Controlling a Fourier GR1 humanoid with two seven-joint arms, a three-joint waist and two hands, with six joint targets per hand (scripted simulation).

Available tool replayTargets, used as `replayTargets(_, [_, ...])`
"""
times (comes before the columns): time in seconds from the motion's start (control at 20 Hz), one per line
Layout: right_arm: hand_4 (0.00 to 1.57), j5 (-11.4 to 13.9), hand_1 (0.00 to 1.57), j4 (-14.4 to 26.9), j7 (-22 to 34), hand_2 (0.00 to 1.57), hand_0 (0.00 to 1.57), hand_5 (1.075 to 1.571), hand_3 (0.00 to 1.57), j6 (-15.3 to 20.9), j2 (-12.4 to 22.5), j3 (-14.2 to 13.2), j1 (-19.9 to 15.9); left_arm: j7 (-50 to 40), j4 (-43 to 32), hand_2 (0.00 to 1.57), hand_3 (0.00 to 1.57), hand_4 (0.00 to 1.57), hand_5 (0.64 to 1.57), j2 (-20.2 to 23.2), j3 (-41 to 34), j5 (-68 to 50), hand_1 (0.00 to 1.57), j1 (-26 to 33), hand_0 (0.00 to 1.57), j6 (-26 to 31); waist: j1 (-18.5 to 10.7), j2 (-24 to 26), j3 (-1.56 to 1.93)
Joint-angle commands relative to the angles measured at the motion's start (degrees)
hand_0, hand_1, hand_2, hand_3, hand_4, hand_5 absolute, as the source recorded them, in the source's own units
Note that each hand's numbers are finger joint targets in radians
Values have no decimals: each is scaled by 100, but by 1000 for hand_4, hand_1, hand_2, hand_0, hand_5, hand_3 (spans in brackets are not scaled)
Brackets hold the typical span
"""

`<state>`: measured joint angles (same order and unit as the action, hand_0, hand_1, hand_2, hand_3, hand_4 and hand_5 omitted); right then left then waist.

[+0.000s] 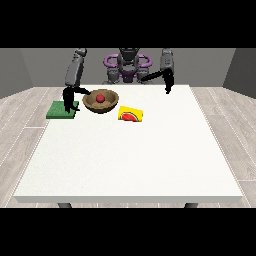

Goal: Pick the cup and pour the ball into the bowl, then pick the bowl and place it on the pad

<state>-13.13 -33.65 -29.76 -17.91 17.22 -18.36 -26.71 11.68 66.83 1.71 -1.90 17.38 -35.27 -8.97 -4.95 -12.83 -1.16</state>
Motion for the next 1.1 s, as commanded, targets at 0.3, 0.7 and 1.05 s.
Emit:
replayTargets(0.3, [244, -28, 0, 144, 207, 0, 0, 1532, 0, 379, -631, 89, -67, 21, 80, 0, 0, 0, 1562, -165, 305, 83, 0, 109, 0, -110, -261, -31, 114])
replayTargets(0.7, [381, -61, 0, -41, 816, 0, 0, 1551, 0, 802, -1092, 297, -210, -33, -274, 0, 0, 0, 1564, 443, -345, -352, 0, 186, 0, 430, 15, 512, 116])
replayTargets(1.05, [1045, 532, 1571, 523, 1063, 1571, 1571, 1553, 1571, 1770, -838, 504, 35, -61, 99, 0, 0, 0, 1568, 237, -63, -285, 0, 78, 0, 457, -378, 55, 114])
